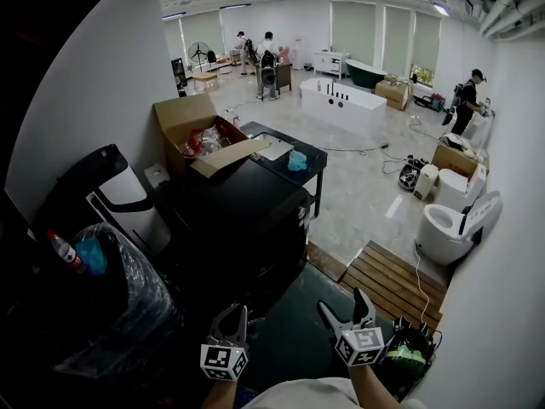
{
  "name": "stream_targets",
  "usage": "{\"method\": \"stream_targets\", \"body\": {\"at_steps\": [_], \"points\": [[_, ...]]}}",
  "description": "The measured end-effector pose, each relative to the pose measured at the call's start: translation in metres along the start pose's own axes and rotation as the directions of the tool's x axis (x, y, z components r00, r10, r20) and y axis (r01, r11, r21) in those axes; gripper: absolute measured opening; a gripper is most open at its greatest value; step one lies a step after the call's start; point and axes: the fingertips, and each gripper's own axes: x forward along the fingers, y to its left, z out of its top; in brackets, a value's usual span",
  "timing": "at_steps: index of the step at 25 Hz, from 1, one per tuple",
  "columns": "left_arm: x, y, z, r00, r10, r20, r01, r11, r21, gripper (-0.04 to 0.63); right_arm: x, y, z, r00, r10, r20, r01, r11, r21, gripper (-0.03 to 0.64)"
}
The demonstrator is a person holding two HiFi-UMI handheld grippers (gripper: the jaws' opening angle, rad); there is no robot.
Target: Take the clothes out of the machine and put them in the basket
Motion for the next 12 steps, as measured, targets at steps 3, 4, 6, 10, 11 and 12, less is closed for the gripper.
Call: {"method": "stream_targets", "body": {"at_steps": [3, 4, 6, 10, 11, 12], "points": [[0.012, -0.010, 0.001, 1.000, -0.004, -0.009, 0.004, 1.000, 0.001, 0.020, 0.001, -0.015, 0.003, 1.000, -0.004, -0.001, 0.004, 1.000, 0.010, 0.437], [0.017, -0.012, 0.001, 1.000, -0.002, -0.011, 0.002, 1.000, 0.001, 0.021, 0.001, -0.021, 0.004, 1.000, -0.006, 0.001, 0.006, 1.000, 0.015, 0.436], [0.028, -0.017, 0.001, 1.000, 0.014, -0.008, -0.014, 1.000, 0.001, 0.020, 0.004, -0.036, 0.005, 1.000, -0.009, 0.002, 0.009, 1.000, 0.021, 0.434], [0.054, -0.030, 0.004, 0.999, 0.050, 0.000, -0.050, 0.999, 0.010, 0.021, 0.018, -0.069, 0.011, 1.000, 0.008, -0.007, -0.008, 1.000, 0.023, 0.434], [0.061, -0.034, 0.004, 0.998, 0.057, -0.002, -0.057, 0.998, 0.014, 0.021, 0.022, -0.077, 0.012, 1.000, 0.017, -0.009, -0.016, 1.000, 0.023, 0.434], [0.069, -0.037, 0.004, 0.998, 0.066, -0.005, -0.066, 0.998, 0.018, 0.021, 0.028, -0.085, 0.014, 1.000, 0.026, -0.011, -0.026, 0.999, 0.022, 0.434]]}}
